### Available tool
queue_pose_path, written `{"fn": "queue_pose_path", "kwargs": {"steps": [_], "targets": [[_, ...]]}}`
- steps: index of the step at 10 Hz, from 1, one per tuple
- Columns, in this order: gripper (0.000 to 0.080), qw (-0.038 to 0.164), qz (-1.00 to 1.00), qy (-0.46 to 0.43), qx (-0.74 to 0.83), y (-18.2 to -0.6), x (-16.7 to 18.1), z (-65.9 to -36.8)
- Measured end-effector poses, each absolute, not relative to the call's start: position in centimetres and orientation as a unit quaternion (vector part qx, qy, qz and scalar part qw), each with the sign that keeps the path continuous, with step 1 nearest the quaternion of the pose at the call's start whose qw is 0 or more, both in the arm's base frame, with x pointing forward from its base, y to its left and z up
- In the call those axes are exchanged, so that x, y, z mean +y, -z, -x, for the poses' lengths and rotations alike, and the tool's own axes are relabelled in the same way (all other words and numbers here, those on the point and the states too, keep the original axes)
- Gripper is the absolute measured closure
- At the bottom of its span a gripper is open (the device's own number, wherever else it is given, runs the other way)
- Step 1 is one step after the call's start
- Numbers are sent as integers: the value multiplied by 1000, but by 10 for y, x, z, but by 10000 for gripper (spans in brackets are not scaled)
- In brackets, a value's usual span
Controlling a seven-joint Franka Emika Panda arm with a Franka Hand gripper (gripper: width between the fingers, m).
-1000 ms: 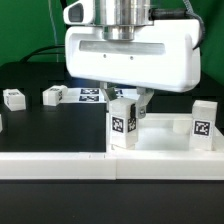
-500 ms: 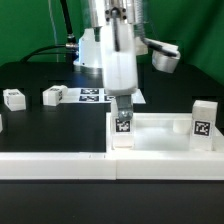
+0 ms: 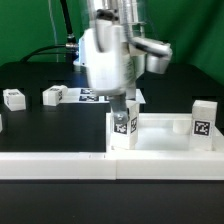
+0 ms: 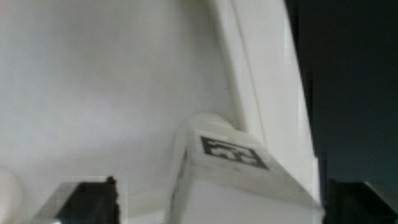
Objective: Assemble square table
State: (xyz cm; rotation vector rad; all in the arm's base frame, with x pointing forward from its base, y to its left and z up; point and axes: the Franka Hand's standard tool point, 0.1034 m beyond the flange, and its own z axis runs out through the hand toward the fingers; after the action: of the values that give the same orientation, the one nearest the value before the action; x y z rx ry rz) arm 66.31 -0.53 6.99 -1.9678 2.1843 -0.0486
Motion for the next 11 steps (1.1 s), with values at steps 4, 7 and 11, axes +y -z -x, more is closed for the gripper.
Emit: {"fn": "queue_pose_path", "kwargs": {"steps": [4,7,11], "targets": [[151,94,808,37,581,-70,-4,-663],[150,72,899,44,429,-70,-6,-662],[274,55,957,38,282,-71,-19,-671]]}}
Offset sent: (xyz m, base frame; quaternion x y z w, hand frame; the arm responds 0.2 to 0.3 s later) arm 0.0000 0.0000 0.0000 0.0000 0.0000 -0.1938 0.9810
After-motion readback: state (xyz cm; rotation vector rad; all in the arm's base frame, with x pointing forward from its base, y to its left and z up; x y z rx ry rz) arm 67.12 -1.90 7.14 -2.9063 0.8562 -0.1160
